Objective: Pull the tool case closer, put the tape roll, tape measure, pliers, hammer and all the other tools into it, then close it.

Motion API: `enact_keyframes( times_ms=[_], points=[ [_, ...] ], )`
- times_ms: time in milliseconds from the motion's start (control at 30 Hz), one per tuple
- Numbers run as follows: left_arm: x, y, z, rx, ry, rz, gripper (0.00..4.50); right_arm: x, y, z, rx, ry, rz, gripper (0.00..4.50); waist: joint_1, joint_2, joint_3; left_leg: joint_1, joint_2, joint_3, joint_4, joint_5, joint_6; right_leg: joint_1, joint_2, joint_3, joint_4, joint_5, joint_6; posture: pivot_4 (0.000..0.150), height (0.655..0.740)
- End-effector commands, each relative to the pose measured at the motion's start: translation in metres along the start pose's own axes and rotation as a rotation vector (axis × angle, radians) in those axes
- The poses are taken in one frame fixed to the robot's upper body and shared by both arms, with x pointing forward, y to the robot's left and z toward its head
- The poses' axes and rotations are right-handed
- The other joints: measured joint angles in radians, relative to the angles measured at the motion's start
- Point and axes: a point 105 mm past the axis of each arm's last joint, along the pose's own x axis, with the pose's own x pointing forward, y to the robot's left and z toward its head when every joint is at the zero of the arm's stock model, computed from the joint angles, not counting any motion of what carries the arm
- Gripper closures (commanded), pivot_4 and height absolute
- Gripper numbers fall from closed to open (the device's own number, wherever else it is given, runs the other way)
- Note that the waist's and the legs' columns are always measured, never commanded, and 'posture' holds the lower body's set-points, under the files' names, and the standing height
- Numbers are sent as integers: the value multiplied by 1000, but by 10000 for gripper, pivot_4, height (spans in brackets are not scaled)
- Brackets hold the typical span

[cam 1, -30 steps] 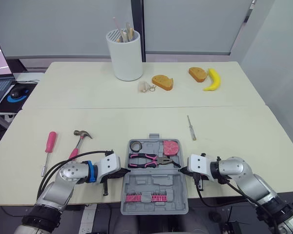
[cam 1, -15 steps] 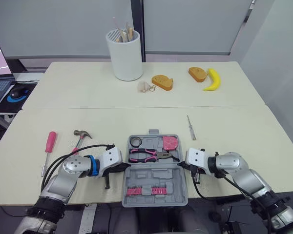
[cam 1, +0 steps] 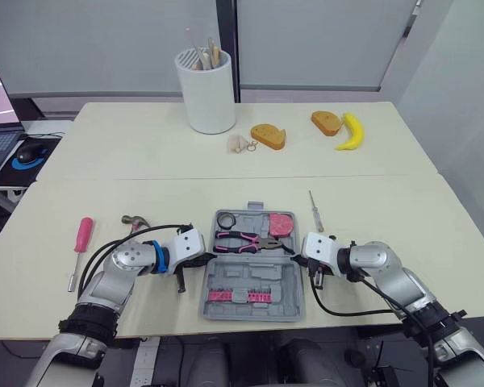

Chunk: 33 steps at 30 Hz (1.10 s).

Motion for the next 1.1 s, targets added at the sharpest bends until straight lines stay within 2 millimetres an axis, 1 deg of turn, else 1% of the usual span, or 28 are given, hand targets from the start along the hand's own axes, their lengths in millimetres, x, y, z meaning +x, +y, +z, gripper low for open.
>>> enact_keyframes(
  times_ms=[33, 200, 500, 667, 900, 1100],
  points=[
    [10, -1, 8, 37, -24, -5, 44836, 5, -5, 31, -81, -101, 0, 45000, 0, 0, 0, 0, 0, 0, 0, 0, 0, 0, 0, 0, 0, 0, 0, 1500, 7337],
    [9, -3, 6, 36, -21, -12, 44836, 6, -9, 33, -88, -104, -6, 45000, 0, 0, 0, 0, 0, 0, 0, 0, 0, 0, 0, 0, 0, 0, 0, 1500, 7337],
    [8, -9, 3, 28, -13, -31, 44836, 7, -9, 33, -93, -106, -5, 45000, -1, 0, 0, 0, 0, 0, 0, 0, 0, 0, 0, 0, 1, 0, 0, 1500, 7337],
    [4, -9, 0, 20, -2, -24, 44836, 7, -10, 33, -88, -101, -10, 45000, -2, 0, 0, 0, 0, 0, 0, 0, 0, 0, 0, 0, 1, 0, 0, 1500, 7337],
    [-9, -7, -10, -5, 31, -18, 44836, -3, -21, 23, -43, -63, -80, 45000, -6, 0, 0, 0, 1, 0, 0, 0, 0, -1, 0, 0, 1, 0, 0, 1500, 7337],
    [-18, 1, -12, -11, 38, 17, 44836, -20, -23, 12, -22, -27, -124, 45000, -5, 0, 0, 0, 1, 0, 0, 0, 0, -1, 0, 0, 2, 0, 0, 1500, 7337]
  ],
)
